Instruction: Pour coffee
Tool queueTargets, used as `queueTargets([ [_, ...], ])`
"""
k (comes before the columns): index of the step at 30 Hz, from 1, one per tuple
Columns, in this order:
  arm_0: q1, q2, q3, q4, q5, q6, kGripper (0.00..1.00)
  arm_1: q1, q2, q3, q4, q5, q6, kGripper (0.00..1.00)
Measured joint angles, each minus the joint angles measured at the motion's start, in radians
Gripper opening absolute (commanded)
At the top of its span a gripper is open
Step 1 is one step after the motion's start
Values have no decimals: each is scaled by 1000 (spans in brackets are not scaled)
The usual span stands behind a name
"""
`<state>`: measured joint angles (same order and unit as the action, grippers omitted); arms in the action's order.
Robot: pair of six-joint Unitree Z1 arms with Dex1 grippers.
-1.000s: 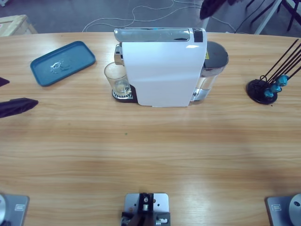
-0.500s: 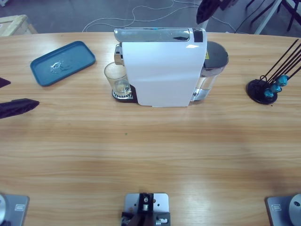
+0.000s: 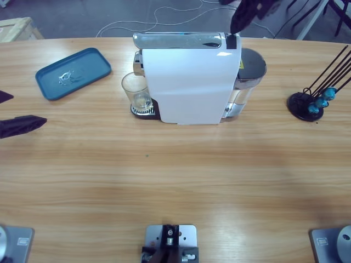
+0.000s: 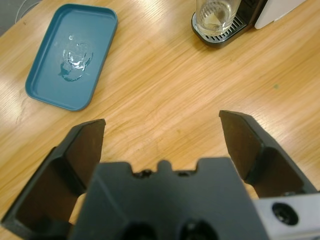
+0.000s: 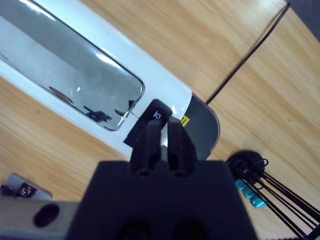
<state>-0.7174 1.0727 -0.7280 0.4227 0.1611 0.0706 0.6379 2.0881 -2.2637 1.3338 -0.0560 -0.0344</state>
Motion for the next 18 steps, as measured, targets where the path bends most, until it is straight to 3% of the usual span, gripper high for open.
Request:
queueTargets([
  [11,0,0,2,0,2,0,988,15,-27,52,-32,-3,18,0],
  [13,0,0,2,0,2,0,991,17,-28,43,-32,-10,18,589],
  [14,0,0,2,0,2,0,991,18,-28,26,-31,-10,18,755],
  [15,0,0,2,0,2,0,991,18,-28,1,-25,-10,18,895],
  [18,0,1,2,0,2,0,991,18,-29,-75,36,4,18,996],
])
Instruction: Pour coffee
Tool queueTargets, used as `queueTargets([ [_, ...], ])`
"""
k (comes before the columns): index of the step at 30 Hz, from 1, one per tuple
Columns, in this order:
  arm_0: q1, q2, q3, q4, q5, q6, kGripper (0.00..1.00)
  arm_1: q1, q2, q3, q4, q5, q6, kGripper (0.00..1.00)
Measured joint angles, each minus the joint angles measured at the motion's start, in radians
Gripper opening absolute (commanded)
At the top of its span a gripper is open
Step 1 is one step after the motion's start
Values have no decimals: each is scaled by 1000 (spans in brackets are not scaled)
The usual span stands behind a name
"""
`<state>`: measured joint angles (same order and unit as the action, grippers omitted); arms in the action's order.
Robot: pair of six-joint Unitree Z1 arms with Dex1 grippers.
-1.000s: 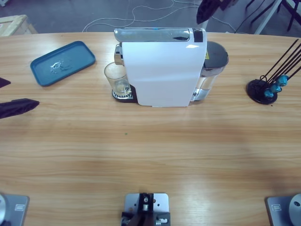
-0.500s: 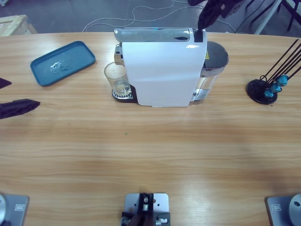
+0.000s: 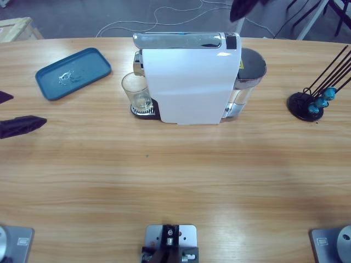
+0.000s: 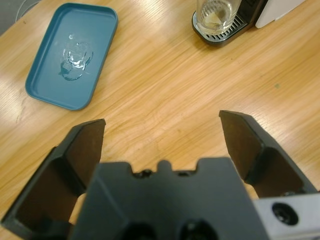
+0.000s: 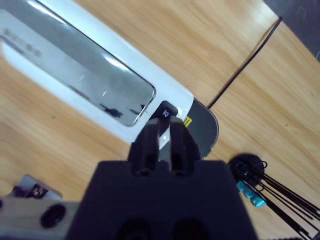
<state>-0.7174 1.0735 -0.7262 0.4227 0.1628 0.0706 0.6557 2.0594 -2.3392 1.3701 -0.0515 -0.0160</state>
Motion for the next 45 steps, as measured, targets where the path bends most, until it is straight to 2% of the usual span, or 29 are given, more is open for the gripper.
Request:
queueTargets([
  [5,0,1,0,0,0,0,991,0,-1,-31,50,20,0,1000],
  [22,0,9,0,0,0,0,991,0,-1,-49,78,25,0,980],
  [23,0,10,0,0,0,0,991,0,-1,-50,78,25,0,748],
  [24,0,11,0,0,0,0,991,0,-1,-52,78,25,0,292],
  [25,0,12,0,0,0,0,991,0,-1,-56,78,25,0,0],
  [35,0,13,0,0,0,0,991,-37,50,-227,125,35,-10,0],
  [45,0,14,0,0,0,0,991,-41,103,-241,140,35,-11,0],
])
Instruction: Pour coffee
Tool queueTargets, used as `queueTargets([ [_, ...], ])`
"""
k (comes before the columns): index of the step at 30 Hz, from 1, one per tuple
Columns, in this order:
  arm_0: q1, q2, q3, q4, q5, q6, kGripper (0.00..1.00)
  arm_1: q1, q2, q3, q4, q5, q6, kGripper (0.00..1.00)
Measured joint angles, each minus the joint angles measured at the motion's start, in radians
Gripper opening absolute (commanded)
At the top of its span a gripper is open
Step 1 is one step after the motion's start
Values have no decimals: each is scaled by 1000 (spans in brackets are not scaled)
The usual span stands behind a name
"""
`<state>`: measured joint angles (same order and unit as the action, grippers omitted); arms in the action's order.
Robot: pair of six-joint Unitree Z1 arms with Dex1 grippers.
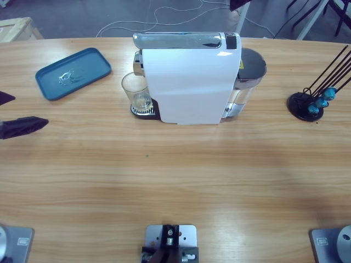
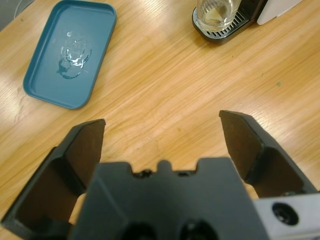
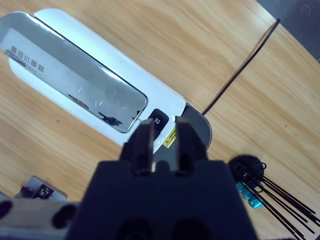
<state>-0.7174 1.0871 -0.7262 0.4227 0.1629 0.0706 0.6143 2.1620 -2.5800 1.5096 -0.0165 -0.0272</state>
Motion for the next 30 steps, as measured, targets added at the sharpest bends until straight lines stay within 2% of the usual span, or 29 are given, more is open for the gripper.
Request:
queueTargets([
  [30,0,0,0,0,0,0,991,0,49,51,1,-2,7,0],
])
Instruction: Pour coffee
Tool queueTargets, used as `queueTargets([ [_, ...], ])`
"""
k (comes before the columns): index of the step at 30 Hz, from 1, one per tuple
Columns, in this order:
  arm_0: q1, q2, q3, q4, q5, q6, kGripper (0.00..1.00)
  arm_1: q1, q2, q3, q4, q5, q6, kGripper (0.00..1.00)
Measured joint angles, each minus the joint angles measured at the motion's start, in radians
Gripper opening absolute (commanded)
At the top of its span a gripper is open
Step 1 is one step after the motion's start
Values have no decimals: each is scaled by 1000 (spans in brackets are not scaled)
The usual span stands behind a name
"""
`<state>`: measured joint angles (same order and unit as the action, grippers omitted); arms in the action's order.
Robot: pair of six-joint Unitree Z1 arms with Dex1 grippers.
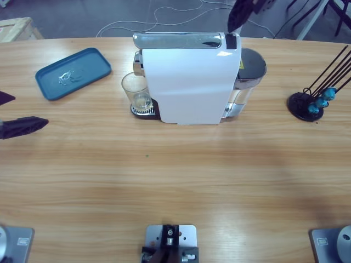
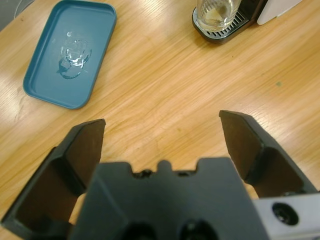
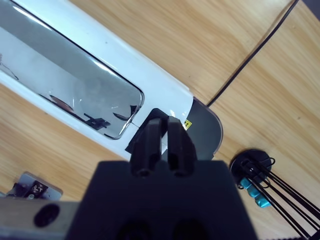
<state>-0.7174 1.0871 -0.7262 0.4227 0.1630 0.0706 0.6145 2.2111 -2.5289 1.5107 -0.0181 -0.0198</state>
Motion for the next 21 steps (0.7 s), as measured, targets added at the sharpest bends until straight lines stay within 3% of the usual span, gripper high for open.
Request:
queueTargets([
  [18,0,0,0,0,0,0,991,18,-15,23,-1,-15,21,0],
  [19,0,0,0,0,0,0,991,21,-16,10,0,-31,21,219],
  [20,0,0,0,0,0,0,991,23,-16,-9,0,-46,23,523],
  [21,0,0,0,0,0,0,991,24,-20,-31,0,-59,25,662],
])
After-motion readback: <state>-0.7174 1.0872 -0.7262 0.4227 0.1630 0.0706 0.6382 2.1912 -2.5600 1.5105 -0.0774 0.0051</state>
